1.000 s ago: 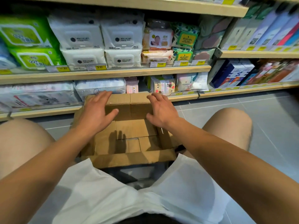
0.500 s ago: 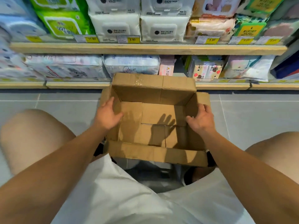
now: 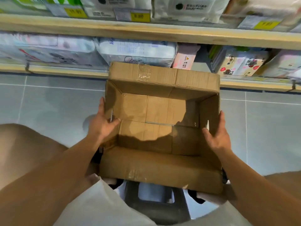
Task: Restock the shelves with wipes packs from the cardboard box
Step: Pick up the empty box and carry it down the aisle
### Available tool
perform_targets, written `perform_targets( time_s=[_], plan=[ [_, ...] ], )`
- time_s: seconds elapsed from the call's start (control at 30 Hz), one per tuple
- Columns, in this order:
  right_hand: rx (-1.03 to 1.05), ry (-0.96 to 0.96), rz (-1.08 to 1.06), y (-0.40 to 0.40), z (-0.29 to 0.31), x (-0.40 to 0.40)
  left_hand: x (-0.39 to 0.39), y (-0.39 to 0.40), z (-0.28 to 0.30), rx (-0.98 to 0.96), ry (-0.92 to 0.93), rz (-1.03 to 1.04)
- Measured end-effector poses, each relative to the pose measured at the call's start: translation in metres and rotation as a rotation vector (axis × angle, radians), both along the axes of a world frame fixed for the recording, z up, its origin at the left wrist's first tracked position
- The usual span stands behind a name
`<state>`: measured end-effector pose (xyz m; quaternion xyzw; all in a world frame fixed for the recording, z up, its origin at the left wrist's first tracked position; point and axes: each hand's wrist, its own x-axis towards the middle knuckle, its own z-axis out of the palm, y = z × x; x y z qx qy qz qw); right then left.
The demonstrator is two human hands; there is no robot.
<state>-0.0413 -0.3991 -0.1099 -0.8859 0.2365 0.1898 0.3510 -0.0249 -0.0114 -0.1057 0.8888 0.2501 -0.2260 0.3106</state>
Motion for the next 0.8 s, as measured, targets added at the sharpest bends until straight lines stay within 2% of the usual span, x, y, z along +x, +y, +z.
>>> perform_targets(
  time_s=[0.1, 0.23, 0.5, 0.8],
  plan=[
    [-0.039, 0.008, 0.043, -0.003, 0.010, 0.008, -0.001, 0.004, 0.014, 0.037, -0.083, -0.117],
    [-0.074, 0.027, 0.089, -0.008, 0.058, 0.018, -0.004, 0.006, 0.060, 0.070, -0.032, -0.073],
    [-0.201, 0.064, 0.187, 0.004, 0.208, 0.056, 0.025, 0.030, 0.203, 0.143, -0.023, -0.073],
    [-0.351, 0.089, 0.181, 0.018, 0.387, 0.033, 0.008, 0.047, 0.368, 0.116, -0.044, -0.102]
  ],
)
